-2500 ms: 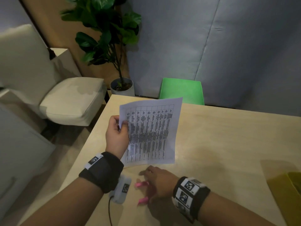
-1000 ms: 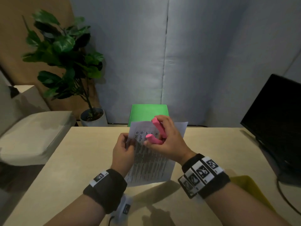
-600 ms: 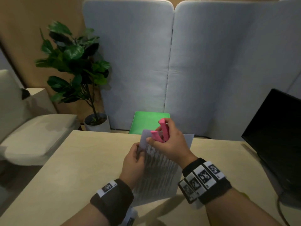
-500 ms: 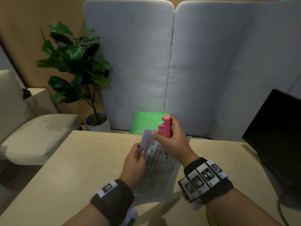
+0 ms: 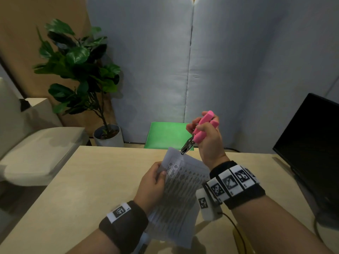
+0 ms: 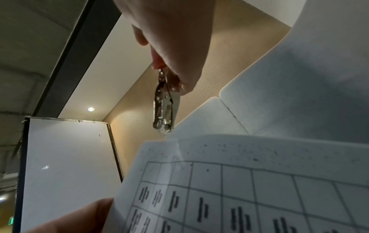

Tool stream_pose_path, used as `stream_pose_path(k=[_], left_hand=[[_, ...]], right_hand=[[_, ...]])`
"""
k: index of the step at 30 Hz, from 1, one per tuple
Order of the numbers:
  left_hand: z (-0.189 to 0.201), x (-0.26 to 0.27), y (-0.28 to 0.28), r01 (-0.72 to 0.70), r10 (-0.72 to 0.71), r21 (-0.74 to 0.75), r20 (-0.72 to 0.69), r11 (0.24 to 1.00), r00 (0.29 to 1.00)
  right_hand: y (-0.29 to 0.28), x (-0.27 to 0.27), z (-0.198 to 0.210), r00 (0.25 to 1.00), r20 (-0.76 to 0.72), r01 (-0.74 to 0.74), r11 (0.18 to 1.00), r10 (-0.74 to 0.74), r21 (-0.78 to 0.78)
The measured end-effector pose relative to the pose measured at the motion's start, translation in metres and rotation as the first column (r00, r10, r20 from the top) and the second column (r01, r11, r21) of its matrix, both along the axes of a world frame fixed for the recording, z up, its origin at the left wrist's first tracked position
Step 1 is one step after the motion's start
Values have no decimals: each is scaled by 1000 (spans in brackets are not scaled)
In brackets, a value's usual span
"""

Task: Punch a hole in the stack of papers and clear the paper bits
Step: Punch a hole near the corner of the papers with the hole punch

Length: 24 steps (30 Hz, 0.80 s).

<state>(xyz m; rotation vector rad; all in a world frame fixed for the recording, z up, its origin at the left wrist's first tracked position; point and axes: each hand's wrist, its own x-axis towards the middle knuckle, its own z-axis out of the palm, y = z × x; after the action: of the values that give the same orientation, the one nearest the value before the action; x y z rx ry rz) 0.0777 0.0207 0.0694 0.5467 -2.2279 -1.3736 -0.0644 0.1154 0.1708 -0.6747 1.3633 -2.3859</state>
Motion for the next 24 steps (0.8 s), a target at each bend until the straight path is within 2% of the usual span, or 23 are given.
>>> stream_pose_path(k=[5,10,16,24], left_hand=[[-3,5,-2,25,-25,-8,-3,1000,1000],[-8,9,-2,35,-34,-48,19,998,999],[-8,12,-2,48,-50,-71,-20,996,999],[-11,14,0,79,-80,-46,-12,996,997]], right_hand=[[-5,-1,-4,998,10,55,998,-55,-36],[-10,4,-7,999,10,30,999,-30,-9],[-13,10,-14,1000,10,3,999,-4,41],[-22,12,-16,999,34,-9,999,8,35]])
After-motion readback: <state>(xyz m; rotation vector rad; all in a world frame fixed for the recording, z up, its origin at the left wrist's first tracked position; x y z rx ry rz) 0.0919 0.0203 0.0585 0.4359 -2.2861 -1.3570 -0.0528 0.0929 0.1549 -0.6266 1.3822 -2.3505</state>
